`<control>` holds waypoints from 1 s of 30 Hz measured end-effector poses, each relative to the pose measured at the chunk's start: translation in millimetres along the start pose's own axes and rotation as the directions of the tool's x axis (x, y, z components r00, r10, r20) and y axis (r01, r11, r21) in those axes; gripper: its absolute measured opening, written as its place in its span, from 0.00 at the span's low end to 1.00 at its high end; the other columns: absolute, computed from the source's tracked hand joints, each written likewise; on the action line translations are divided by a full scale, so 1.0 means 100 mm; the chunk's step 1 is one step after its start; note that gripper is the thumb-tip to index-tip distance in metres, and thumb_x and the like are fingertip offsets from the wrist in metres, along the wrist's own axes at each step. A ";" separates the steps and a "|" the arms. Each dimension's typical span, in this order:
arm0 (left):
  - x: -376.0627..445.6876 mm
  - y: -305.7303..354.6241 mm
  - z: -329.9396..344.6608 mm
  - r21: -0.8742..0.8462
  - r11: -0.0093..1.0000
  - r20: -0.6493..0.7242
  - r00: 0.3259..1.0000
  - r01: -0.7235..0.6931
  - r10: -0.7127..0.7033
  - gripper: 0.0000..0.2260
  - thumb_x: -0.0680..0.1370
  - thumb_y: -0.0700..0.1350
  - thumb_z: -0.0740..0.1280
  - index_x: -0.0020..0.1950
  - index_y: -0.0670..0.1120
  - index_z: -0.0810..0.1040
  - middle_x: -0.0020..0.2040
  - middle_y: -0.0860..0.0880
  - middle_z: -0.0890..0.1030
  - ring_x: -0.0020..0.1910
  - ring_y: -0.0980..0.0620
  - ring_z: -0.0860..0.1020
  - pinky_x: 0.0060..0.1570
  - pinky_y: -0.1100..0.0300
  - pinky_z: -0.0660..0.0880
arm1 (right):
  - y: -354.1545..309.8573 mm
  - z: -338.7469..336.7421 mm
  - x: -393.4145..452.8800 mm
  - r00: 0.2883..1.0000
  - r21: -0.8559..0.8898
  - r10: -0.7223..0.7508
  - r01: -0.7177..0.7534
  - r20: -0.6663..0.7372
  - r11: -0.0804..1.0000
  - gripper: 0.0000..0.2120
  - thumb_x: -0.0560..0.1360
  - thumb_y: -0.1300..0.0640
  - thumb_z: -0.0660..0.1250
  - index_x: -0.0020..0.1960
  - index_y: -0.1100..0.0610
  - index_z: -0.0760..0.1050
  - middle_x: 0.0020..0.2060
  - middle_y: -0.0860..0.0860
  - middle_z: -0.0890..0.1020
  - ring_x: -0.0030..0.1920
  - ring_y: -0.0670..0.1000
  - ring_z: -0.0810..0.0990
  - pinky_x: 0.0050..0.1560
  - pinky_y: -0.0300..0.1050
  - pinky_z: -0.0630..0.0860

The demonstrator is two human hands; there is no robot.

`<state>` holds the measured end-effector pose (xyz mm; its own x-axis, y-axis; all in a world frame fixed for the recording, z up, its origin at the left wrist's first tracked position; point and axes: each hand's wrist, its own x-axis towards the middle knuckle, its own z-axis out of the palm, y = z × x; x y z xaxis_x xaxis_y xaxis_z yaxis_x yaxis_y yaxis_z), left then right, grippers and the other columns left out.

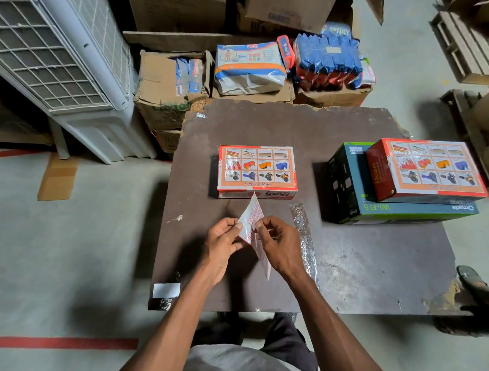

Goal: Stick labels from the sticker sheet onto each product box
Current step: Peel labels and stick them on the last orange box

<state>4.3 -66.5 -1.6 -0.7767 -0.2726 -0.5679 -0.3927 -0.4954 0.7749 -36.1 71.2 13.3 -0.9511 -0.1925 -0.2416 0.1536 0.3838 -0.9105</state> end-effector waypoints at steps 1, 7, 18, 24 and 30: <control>0.00 -0.01 -0.01 -0.001 1.000 -0.004 1.000 0.007 -0.007 0.05 0.82 0.36 0.63 0.51 0.40 0.79 0.49 0.42 0.85 0.43 0.50 0.83 0.42 0.59 0.81 | 0.00 0.00 0.00 1.000 0.009 0.011 -0.011 -0.003 1.000 0.07 0.80 0.56 0.69 0.44 0.51 0.82 0.37 0.45 0.85 0.38 0.46 0.83 0.39 0.35 0.76; 0.04 -0.09 -0.08 0.013 0.999 0.005 1.000 0.030 -0.030 0.05 0.83 0.36 0.62 0.54 0.39 0.78 0.49 0.40 0.84 0.44 0.48 0.83 0.45 0.58 0.82 | 0.04 0.03 0.01 0.997 0.085 0.079 -0.078 -0.013 0.993 0.07 0.81 0.58 0.68 0.44 0.57 0.81 0.37 0.52 0.85 0.37 0.48 0.81 0.40 0.41 0.77; 0.23 -0.45 -0.23 0.185 0.971 -0.118 0.984 0.153 -0.132 0.06 0.85 0.38 0.60 0.55 0.44 0.76 0.50 0.45 0.82 0.42 0.52 0.79 0.44 0.59 0.77 | 0.11 -0.04 -0.01 0.982 0.195 0.189 -0.188 0.012 0.963 0.08 0.82 0.59 0.67 0.46 0.60 0.80 0.43 0.56 0.87 0.35 0.47 0.81 0.40 0.42 0.77; 0.34 -0.57 -0.41 0.411 0.898 -0.193 0.978 0.159 -0.084 0.08 0.82 0.37 0.64 0.58 0.41 0.80 0.49 0.45 0.84 0.48 0.48 0.80 0.44 0.58 0.74 | 0.07 -0.07 -0.03 0.971 0.262 0.236 -0.239 0.042 0.935 0.10 0.82 0.57 0.67 0.52 0.65 0.80 0.47 0.56 0.87 0.37 0.47 0.83 0.41 0.43 0.78; 0.35 -0.56 -0.46 0.590 0.790 -0.174 0.982 0.169 -0.079 0.15 0.80 0.44 0.69 0.66 0.43 0.79 0.62 0.49 0.82 0.57 0.50 0.80 0.57 0.60 0.72 | 0.08 -0.07 -0.04 0.962 0.328 0.270 -0.272 0.053 0.905 0.11 0.83 0.57 0.66 0.53 0.65 0.79 0.48 0.57 0.87 0.38 0.49 0.83 0.42 0.43 0.77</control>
<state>21.8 -86.4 -78.1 -0.6453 -0.3719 -0.6673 -0.7316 0.0495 0.6799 -32.9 81.2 8.8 -0.8587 -0.1300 -0.4957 0.4855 0.1029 -0.8681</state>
